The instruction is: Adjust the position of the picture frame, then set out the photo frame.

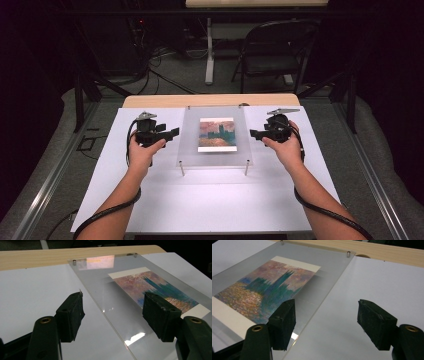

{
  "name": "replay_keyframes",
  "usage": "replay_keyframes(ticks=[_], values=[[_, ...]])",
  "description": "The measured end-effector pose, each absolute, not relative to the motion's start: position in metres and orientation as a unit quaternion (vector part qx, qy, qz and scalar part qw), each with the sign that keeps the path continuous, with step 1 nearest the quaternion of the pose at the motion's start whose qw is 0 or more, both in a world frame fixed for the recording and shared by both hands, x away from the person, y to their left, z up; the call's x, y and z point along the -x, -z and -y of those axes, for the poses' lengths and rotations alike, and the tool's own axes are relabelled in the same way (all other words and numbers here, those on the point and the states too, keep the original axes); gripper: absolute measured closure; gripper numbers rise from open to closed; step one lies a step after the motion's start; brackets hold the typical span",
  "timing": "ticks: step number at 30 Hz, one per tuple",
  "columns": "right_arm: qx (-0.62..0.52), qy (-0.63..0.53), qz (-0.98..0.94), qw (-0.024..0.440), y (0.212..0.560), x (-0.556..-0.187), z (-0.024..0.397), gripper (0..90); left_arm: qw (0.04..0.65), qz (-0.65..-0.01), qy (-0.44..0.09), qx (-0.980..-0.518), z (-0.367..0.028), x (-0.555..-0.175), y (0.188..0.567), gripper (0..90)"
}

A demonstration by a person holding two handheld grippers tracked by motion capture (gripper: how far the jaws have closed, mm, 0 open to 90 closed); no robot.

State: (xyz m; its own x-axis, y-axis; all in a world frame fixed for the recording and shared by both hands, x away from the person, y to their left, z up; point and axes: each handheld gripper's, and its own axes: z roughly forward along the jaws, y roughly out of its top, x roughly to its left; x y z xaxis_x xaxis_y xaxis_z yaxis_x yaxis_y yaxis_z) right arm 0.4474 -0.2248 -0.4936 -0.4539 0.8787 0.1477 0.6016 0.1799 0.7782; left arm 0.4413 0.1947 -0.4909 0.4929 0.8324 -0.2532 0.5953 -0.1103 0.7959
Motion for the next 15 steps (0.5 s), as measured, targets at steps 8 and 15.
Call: replay_keyframes(ticks=[8,15], values=[[-0.499,-0.411,-0.743,0.174,0.493,-0.465,0.217,31.5,0.445,-0.502,-0.127,-0.731,-0.188,-0.463,0.496,33.2],[-0.512,-0.416,-0.734,0.161,0.493,-0.478,0.214,32.4,0.44,-0.51,-0.124,-0.728,-0.184,-0.474,0.501,33.2]])
